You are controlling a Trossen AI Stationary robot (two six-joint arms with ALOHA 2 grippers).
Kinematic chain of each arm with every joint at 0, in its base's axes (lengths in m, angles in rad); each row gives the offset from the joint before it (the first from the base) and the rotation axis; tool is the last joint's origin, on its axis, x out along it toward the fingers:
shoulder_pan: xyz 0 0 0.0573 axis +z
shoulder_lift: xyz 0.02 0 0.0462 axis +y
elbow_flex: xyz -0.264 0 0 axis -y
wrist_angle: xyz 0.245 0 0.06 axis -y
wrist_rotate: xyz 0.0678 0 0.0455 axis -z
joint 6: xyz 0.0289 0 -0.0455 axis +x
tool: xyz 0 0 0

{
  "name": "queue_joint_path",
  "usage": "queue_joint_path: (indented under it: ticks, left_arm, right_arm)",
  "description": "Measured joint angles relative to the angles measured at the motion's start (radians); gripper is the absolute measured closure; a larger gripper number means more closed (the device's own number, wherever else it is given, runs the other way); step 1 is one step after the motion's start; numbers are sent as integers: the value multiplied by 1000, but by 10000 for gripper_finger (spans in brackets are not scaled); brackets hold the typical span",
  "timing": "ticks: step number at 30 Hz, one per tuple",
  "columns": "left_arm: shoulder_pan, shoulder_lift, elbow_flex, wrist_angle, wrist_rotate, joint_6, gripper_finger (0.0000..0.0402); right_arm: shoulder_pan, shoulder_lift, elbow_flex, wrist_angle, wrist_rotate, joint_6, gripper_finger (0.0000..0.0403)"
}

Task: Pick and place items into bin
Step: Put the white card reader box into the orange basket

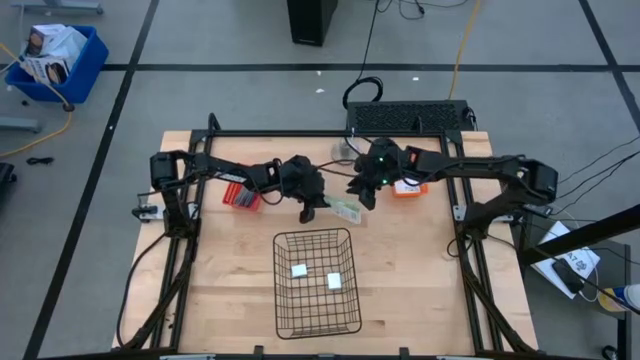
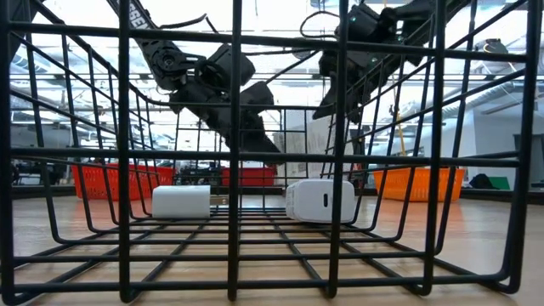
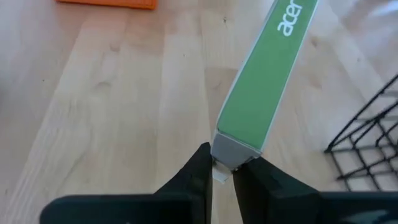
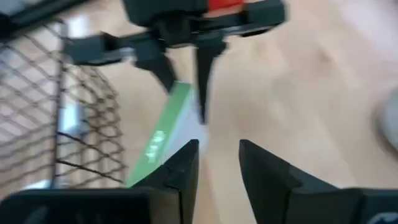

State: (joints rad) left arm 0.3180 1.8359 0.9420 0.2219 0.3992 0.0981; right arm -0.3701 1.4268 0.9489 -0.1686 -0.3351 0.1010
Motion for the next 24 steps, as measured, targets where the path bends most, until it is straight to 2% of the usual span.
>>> queue_joint_path:
  ticks: [4, 8, 13, 19, 24]
  left_arm:
    - [-7, 0, 26, -1, 1, -59, 349]
    - [-21, 0, 70, -41, 3, -79, 343]
    - [-30, 0, 121, -97, 0, -94, 355]
    - [-29, 1, 157, -148, -34, -137, 346]
    - [-26, 2, 170, -162, -35, -135, 356]
  right_arm:
    - [36, -45, 1, -55, 101, -24, 252]
    - [71, -63, 1, -61, 139, -37, 190]
    - [80, -84, 1, -84, 157, -41, 123]
    - [92, -95, 3, -163, 236, -15, 113]
    - [96, -112, 1, -172, 217, 3, 126]
